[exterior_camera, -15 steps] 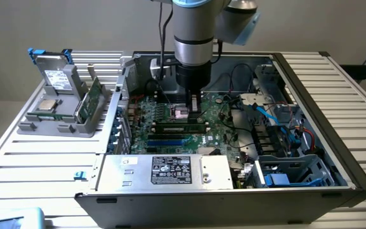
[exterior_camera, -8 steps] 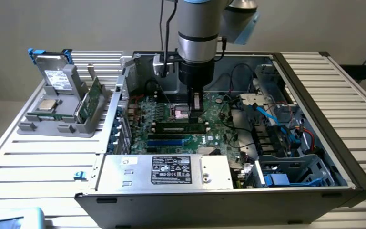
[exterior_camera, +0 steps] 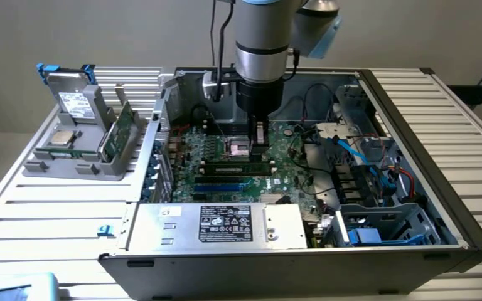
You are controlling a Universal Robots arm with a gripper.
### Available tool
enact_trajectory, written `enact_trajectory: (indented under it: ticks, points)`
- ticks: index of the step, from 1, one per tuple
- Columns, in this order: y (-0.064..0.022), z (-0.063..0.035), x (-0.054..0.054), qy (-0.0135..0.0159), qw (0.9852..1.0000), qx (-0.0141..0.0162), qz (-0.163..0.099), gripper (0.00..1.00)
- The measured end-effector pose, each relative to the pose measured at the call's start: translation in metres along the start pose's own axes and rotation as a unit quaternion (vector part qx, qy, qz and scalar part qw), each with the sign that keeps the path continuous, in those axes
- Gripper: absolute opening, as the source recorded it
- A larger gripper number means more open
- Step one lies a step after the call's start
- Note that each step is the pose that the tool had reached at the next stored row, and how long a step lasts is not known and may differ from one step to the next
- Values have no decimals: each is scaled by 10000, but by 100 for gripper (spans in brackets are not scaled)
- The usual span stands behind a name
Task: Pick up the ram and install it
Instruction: 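Press down the ram until it locks into place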
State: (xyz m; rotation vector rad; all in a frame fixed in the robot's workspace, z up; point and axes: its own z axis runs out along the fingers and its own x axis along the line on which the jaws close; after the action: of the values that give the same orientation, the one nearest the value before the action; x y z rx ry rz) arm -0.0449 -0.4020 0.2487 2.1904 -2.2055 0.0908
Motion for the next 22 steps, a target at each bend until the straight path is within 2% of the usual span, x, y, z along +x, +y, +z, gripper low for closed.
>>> enact_trajectory:
  ticks: [2,3,5,10,12,14,22]
  points:
    - [-4,0,0,-1,10000,0,0,20]
    - [-6,0,0,-1,10000,0,0,14]
    - [-11,0,0,-3,10000,0,3,11]
    - [-95,18,-3,4,10000,-1,13,11]
    - [-96,39,-6,5,10000,-3,16,11]
    - [-96,64,-7,5,10000,-22,16,11]
    - [-124,112,-10,4,10000,-23,20,11]
